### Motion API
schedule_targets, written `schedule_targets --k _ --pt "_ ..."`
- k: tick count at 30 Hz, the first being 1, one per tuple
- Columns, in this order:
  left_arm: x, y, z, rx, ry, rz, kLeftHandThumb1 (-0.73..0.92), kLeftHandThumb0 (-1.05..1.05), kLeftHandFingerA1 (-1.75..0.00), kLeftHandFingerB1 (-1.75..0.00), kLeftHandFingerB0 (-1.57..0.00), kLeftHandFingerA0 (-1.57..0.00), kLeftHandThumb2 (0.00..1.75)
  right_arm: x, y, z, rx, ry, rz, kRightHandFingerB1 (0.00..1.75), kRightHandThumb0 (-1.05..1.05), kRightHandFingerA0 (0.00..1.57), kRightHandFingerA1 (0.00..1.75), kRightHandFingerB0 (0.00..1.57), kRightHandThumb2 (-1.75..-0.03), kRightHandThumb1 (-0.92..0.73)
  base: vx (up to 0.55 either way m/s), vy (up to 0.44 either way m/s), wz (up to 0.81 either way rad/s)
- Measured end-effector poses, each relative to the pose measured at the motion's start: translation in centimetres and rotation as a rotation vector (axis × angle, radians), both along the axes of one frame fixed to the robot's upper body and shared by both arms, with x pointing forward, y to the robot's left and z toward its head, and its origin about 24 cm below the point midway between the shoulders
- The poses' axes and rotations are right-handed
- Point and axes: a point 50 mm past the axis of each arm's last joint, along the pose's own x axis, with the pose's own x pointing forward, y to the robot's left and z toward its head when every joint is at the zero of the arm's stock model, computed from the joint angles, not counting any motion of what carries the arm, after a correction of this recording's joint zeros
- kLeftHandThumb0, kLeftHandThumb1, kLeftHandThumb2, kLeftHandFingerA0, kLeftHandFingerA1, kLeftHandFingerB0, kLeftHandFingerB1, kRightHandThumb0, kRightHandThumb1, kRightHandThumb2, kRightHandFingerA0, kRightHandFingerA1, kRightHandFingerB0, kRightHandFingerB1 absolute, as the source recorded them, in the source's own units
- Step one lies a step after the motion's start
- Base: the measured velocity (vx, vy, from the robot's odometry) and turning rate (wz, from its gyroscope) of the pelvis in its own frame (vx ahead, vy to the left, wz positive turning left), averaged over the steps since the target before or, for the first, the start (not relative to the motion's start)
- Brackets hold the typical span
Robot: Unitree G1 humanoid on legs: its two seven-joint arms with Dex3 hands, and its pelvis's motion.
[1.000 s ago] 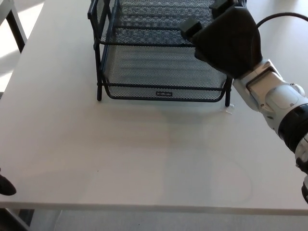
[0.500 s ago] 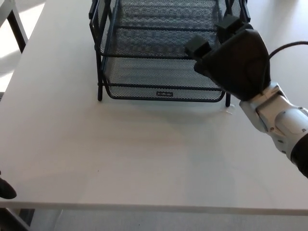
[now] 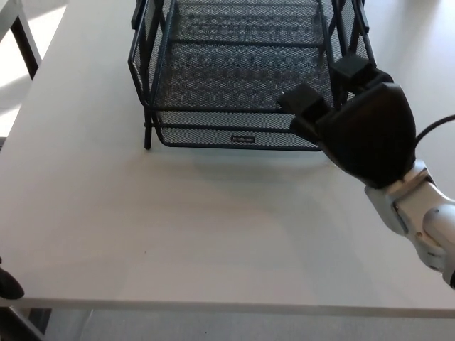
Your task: The robot uses its right hand to grab the drawer kept on the middle of the desk and pull it out towards the robot
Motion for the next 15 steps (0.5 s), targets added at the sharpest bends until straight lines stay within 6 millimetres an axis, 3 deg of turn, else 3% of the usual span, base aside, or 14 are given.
schedule_targets --k 15 --pt "-0.1 0.0 -0.1 0.001 0.003 -0.001 0.58 -0.29 -0.90 -0.62 -0.80 -0.81 0.57 -3.1 -0.7 -1.3 0.049 -0.017 -0.004 0.59 -0.51 1.00 1.13 0.94 -0.58 -0.56 0.00 0.000 0.00"
